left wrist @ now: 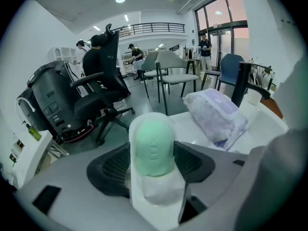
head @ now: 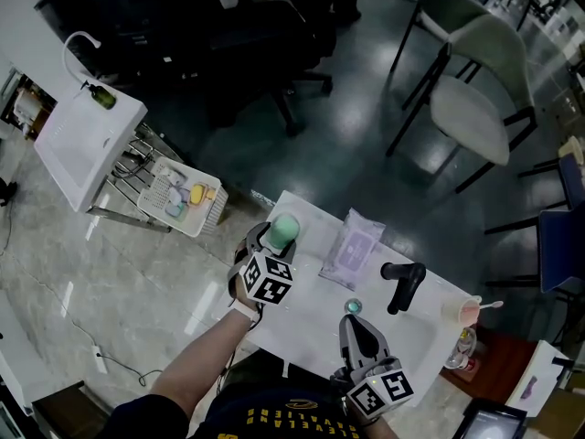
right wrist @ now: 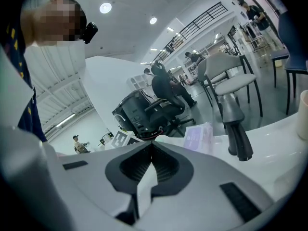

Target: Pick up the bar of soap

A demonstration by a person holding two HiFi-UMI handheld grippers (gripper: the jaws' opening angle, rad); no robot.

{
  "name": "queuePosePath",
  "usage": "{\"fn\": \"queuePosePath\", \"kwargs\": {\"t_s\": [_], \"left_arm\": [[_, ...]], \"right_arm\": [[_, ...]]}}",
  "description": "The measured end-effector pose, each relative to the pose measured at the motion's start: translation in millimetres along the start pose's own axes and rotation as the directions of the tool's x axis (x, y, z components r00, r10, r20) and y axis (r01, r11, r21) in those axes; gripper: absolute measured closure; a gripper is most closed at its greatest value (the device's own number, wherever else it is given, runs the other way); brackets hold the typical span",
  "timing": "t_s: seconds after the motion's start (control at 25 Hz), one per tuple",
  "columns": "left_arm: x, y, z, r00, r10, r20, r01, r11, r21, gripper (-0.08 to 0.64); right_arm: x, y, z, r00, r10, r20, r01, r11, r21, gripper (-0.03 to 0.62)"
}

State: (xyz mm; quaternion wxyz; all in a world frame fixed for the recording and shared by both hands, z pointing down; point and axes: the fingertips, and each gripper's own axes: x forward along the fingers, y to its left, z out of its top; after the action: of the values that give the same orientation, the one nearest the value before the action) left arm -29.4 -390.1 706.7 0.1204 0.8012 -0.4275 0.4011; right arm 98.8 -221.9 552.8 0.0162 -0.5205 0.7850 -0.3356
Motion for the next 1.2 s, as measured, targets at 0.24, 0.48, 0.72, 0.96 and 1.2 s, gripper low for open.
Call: {"fn": "queuePosePath", "kwargs": {"t_s": [0.24,0.48,0.72,0.96,1.2], "left_arm": [[5,1,2,0.999,0.04,-0.002,-0.04,0.999,0.016,0.276],[12,3,1,0.999,0.032,-0.027,-0.032,0.999,-0.001,0.29],[14,1,3,0.999,-0.016,-0.028,0.016,1.0,-0.003,0.294],[4,8,10,0.999,-0.005,0.035,0.007,0.999,-0.036,0.295],[-23,12,30,0.992,-0.024,0.126,0.038,0.994,-0.106,0.295]], "right_arm": [[-2,-4,-2,1.0,-0.006,-0.007,0.006,1.0,0.009,0.583],[-6,-6,-4,1.0,-0.012,-0.007,0.012,1.0,0.022,0.583],[-6,-4,-1,1.0,-0.006,0.001,0.006,1.0,0.021,0.583],[-7,-1,0,1.0,-0.002,0.004,0.002,1.0,0.015,0.583],[-6,8,1,1.0,0.015,0.0,-0.015,1.0,0.006,0.583]]}}
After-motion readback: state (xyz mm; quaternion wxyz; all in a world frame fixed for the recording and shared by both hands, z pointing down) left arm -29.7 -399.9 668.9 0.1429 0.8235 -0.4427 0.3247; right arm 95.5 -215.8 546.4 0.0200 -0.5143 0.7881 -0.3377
